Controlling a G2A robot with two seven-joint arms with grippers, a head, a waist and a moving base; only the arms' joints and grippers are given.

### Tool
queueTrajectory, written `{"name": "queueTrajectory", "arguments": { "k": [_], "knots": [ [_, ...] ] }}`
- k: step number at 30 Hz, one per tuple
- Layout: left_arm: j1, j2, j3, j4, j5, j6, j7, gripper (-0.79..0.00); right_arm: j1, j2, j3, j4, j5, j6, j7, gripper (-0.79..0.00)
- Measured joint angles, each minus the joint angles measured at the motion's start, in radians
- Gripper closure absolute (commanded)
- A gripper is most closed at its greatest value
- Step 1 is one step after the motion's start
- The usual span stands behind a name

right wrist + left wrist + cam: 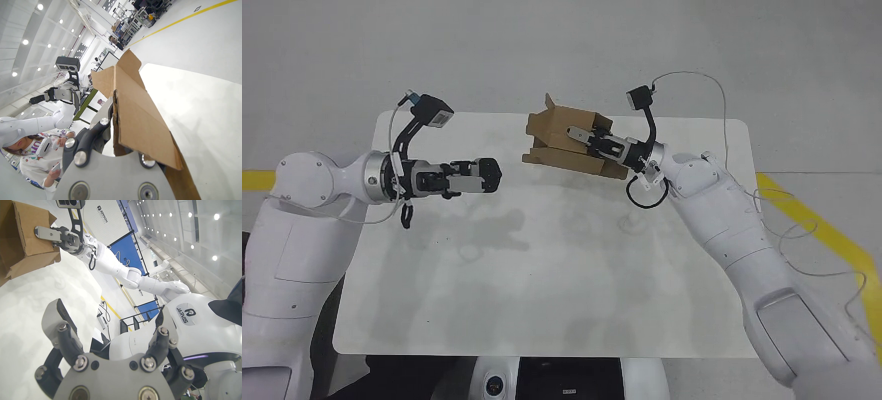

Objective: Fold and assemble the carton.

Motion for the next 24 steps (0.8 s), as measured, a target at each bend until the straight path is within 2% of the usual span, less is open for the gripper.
{"name": "queueTrajectory", "arguments": {
  "k": [5, 11, 18, 24],
  "knots": [
    [0.001, 0.004, -0.001, 0.003, -0.018, 0.048, -0.052, -0.785, -0.045, 0.027, 0.042, -0.081, -0.018, 0.069, 0.059, 0.000],
    [-0.018, 0.000, 0.032, 0.022, -0.042, 0.057, -0.122, -0.785, -0.135, 0.067, 0.114, -0.196, 0.016, 0.137, 0.153, 0.000],
    [-0.025, -0.017, 0.103, 0.013, -0.063, 0.036, -0.106, -0.785, -0.243, 0.103, 0.185, -0.314, 0.065, 0.208, 0.247, 0.000],
    [-0.018, -0.030, 0.162, -0.002, -0.050, 0.029, -0.066, -0.785, -0.299, 0.118, 0.220, -0.389, 0.093, 0.230, 0.270, 0.000]
  ]
}}
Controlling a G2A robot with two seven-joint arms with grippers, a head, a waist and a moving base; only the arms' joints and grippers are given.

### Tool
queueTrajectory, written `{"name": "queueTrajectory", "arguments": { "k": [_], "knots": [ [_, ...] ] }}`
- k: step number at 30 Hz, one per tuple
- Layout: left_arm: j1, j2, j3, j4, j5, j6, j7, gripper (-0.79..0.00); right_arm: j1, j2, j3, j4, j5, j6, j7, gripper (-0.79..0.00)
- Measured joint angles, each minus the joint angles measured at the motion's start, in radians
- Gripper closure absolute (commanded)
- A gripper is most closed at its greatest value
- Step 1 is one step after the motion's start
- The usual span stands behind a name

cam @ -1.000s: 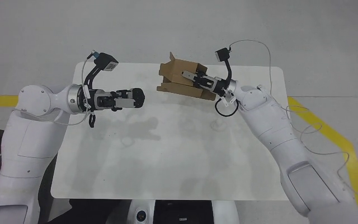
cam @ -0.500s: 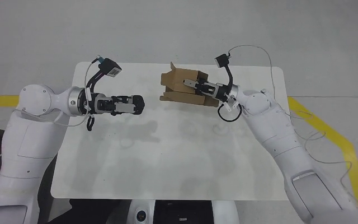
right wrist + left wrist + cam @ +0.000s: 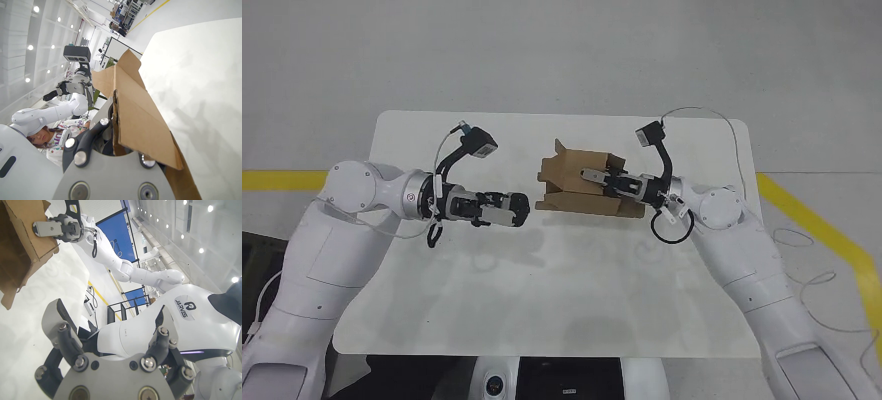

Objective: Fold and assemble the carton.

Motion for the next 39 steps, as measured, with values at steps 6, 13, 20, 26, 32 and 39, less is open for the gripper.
{"name": "queueTrajectory", "arguments": {
  "k": [6, 13, 20, 26, 32, 39],
  "knots": [
    [0.003, -0.007, -0.001, 0.021, 0.011, -0.018, 0.093, -0.785, -0.019, 0.004, -0.001, -0.038, 0.000, 0.029, 0.029, 0.000],
    [0.002, -0.014, 0.009, 0.041, 0.040, -0.021, 0.143, -0.785, -0.033, 0.004, -0.009, -0.073, 0.012, 0.041, 0.030, 0.000],
    [0.004, -0.023, 0.034, 0.041, 0.077, -0.037, 0.178, -0.785, -0.037, -0.001, -0.021, -0.093, 0.024, 0.049, 0.008, 0.000],
    [0.008, -0.027, 0.042, 0.048, 0.093, -0.040, 0.183, -0.785, -0.032, -0.005, -0.026, -0.098, 0.035, 0.052, -0.004, 0.000],
    [0.030, -0.027, 0.040, 0.034, 0.064, -0.029, 0.154, -0.785, -0.025, -0.011, -0.037, -0.100, 0.031, 0.052, -0.029, 0.000],
    [0.046, -0.025, 0.030, 0.012, 0.064, -0.017, 0.129, -0.785, -0.015, -0.020, -0.054, -0.097, 0.022, 0.043, -0.065, 0.000]
  ]
}}
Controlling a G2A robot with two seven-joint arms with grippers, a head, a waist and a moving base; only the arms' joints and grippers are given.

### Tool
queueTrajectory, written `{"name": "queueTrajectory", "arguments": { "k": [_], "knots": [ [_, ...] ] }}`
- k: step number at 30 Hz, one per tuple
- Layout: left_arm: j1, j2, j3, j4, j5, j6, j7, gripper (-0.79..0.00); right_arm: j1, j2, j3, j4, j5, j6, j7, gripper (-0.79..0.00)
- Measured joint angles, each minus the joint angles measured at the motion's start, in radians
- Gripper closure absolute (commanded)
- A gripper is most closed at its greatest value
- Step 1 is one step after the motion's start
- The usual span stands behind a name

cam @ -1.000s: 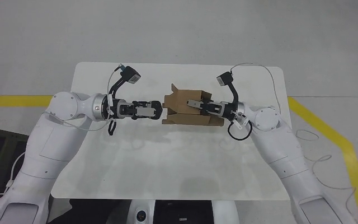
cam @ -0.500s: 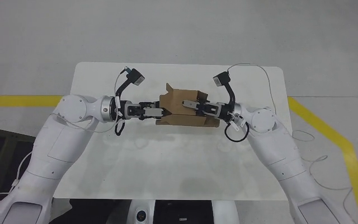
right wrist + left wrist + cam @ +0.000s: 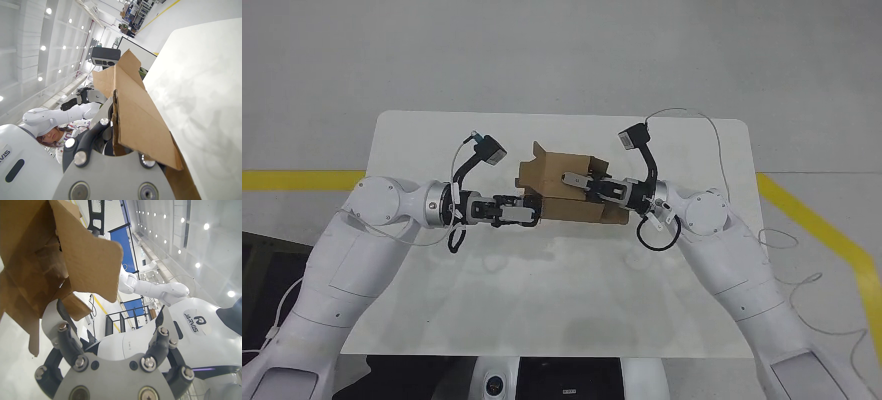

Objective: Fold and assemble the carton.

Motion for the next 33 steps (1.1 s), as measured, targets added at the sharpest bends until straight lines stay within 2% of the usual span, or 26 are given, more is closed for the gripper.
{"name": "queueTrajectory", "arguments": {
  "k": [16, 33],
  "knots": [
    [0.020, -0.002, 0.009, -0.051, 0.021, 0.028, -0.030, -0.785, 0.009, -0.013, -0.011, -0.003, -0.025, -0.016, -0.057, 0.000],
    [-0.009, -0.016, 0.016, -0.007, -0.044, 0.040, -0.027, -0.785, -0.002, -0.021, -0.012, 0.015, 0.016, -0.029, -0.059, 0.000]
  ]
}}
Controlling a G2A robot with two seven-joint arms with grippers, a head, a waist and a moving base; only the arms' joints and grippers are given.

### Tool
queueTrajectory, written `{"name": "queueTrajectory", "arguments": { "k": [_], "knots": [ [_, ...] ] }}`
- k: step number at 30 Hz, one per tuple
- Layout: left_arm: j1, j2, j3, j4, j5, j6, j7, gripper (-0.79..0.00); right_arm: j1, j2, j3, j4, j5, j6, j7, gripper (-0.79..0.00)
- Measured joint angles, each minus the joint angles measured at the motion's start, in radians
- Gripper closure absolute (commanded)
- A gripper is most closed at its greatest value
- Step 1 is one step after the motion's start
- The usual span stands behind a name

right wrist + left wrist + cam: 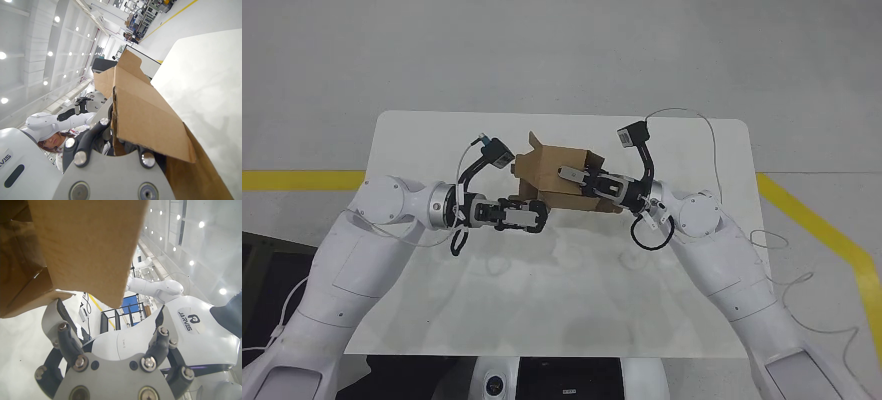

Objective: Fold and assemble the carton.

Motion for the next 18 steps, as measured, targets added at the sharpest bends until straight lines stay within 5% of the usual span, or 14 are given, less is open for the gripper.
{"name": "queueTrajectory", "arguments": {
  "k": [18],
  "knots": [
    [-0.008, -0.011, 0.012, 0.016, -0.005, 0.002, -0.013, -0.785, -0.031, 0.001, -0.001, -0.062, -0.012, 0.040, -0.003, 0.000]
  ]
}}
